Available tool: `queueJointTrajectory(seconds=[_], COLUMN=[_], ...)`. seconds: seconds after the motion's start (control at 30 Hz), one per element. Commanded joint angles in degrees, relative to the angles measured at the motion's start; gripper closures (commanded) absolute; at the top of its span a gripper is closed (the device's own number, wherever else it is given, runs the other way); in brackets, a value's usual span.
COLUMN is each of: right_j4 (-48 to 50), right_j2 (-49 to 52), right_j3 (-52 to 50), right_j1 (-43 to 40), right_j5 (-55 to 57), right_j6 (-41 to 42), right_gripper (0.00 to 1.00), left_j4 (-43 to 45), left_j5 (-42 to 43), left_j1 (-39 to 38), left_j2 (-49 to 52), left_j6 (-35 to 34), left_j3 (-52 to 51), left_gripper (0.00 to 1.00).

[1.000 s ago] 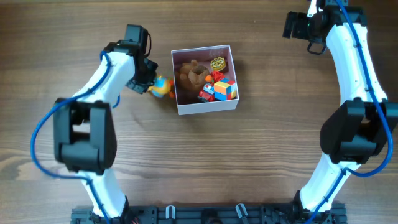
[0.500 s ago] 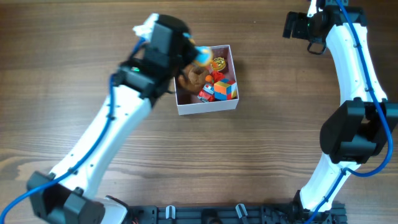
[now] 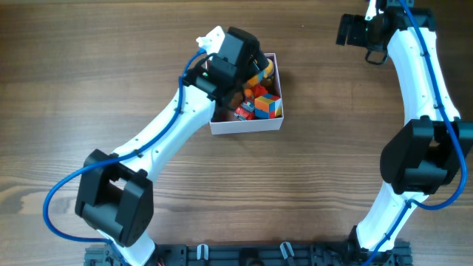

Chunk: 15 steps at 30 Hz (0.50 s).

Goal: Pack container

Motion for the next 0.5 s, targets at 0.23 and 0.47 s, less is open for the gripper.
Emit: queueJointTrajectory(seconds=[0.23,0.47], right_j4=[0.15,0.15], right_j2=[-1.27,-1.27], right_j3=[-0.15,-0.15], right_j1=[-0.22,-0.22], right_j5=[-0.50,-0.50], right_j6=[-0.31,-0.31], right_gripper=[0.00,0.00], left_j4=[-17.03,-34.97], left_j5=[-1.07,-5.86], left_j1=[4.72,5.88], left_j2=[-21.51,-42.62], left_j6=[6.64,6.99], left_j3=[0.37,0.22], left_gripper=[0.00,0.00])
